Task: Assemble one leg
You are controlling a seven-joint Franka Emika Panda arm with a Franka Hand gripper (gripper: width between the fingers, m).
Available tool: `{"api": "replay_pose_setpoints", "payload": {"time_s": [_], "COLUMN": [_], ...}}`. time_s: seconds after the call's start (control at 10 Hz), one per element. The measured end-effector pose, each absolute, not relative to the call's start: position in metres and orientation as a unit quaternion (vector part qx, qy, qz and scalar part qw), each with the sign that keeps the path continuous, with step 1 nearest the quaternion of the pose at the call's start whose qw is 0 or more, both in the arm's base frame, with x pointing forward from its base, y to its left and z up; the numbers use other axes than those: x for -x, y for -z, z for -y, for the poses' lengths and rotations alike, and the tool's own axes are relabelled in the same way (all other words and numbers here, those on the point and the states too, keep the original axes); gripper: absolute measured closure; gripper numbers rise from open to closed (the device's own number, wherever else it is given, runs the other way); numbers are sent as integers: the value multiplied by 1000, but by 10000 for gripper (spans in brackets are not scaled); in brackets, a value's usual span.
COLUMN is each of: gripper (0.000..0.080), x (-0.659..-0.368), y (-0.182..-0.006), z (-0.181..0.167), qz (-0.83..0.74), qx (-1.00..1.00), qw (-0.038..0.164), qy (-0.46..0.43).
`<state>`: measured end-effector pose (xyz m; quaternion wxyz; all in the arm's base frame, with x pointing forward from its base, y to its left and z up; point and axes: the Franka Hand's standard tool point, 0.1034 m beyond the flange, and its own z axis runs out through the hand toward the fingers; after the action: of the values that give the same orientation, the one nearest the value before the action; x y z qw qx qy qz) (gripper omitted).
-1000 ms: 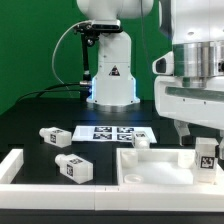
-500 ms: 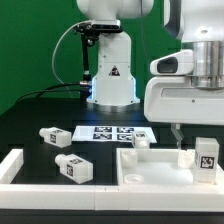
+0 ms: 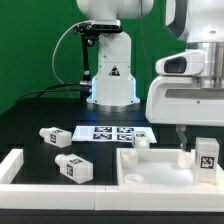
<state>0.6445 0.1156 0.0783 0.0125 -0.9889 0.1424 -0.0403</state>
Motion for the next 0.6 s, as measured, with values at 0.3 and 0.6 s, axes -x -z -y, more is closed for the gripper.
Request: {"api": "replay_pose_setpoints", "payload": {"time_s": [0.3, 0.6], "gripper": [514, 514], "x": [-644, -642], "y": [-78, -76], "z": [-113, -112], "qz": [-276, -492], "qx": [960, 869], "qw": [15, 26], "qy": [38, 35]}}
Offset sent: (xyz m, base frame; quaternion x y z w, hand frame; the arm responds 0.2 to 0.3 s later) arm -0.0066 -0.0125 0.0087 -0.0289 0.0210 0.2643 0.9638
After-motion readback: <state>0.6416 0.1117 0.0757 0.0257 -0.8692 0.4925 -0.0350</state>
